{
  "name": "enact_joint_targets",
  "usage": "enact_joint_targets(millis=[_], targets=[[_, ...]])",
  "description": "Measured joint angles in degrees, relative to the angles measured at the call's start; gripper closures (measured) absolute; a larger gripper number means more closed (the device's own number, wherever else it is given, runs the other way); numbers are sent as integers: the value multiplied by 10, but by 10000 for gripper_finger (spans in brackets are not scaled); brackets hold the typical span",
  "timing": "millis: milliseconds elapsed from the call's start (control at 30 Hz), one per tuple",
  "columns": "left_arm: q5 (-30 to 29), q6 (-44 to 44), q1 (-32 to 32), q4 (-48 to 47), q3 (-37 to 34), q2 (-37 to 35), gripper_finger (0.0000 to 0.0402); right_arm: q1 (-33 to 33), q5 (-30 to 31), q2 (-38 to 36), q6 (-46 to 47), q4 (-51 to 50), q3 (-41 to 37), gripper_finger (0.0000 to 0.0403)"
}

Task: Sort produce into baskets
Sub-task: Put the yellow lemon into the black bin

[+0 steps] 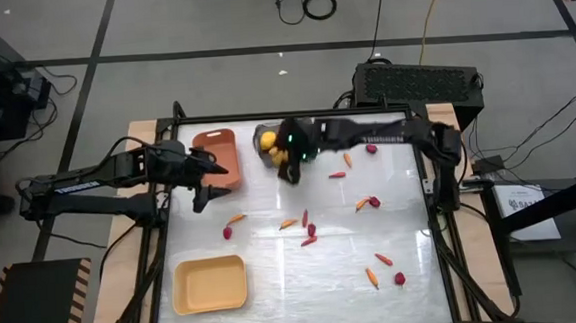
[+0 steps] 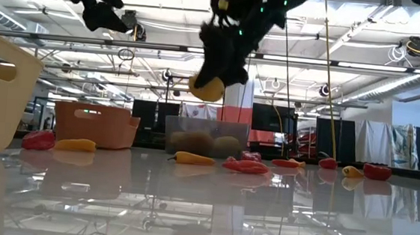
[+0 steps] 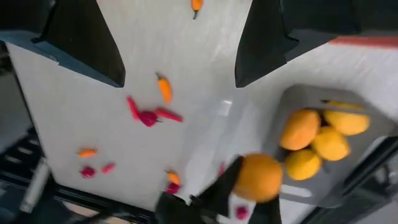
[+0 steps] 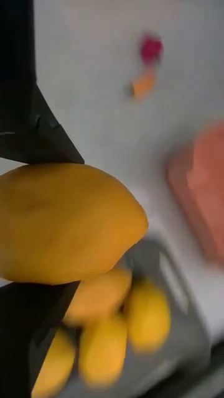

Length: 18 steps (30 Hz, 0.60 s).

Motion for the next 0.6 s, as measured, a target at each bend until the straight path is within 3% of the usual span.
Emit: enact_joint_targets(millis=[333, 600], targets=[[-92, -100, 0, 0, 0, 0, 91, -105, -2, 0, -45, -3, 0, 155], [-145, -168, 0, 7, 0, 0, 91, -124, -7, 0, -100, -7, 0, 108]])
